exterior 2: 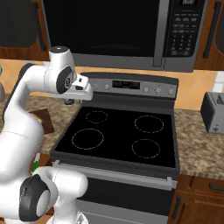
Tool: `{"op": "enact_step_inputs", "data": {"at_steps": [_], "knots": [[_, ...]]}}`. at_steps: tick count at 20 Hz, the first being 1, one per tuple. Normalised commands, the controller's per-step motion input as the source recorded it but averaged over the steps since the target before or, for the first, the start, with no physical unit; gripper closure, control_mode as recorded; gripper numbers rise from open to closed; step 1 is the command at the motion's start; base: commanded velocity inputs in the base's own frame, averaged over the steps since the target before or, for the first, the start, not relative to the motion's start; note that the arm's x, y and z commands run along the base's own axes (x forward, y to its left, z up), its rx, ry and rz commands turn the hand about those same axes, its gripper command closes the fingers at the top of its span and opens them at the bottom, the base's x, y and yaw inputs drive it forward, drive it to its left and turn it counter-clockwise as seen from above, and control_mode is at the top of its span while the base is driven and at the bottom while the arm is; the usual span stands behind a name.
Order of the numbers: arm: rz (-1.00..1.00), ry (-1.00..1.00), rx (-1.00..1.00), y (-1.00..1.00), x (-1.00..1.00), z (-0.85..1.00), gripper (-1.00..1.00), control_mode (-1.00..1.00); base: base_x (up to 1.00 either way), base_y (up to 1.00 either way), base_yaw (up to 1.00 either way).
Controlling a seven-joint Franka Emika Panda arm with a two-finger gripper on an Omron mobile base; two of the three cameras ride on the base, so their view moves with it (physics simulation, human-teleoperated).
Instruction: Place the appropriate cutting tool for cutting the cucumber skin on the cutting board.
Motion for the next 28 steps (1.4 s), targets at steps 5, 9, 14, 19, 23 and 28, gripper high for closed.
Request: {"op": "enact_step_inputs", "data": {"at_steps": [5, 9, 14, 19, 23, 28], "knots": [[0.0, 0.01, 0.0, 0.11, -0.38, -0.11, -1.0, -1.0, 0.0, 0.0, 0.0], [-0.01, 0.01, 0.01, 0.83, -0.98, -0.41, -1.0, -1.0, 0.0, 0.0, 0.0], [-0.06, 0.04, 0.0, 1.0, -0.84, -0.56, -1.0, -1.0, 0.0, 0.0, 0.0], [-0.04, 0.12, 0.01, 1.0, -0.68, -0.49, -1.0, -1.0, 0.0, 0.0, 0.0], [-0.01, 0.08, 0.0, 1.0, -0.45, -0.58, -1.0, -1.0, 0.0, 0.0, 0.0], [-0.01, 0.17, 0.0, 0.75, 0.17, -0.57, -1.0, -1.0, 0.0, 0.0, 0.0]]}}
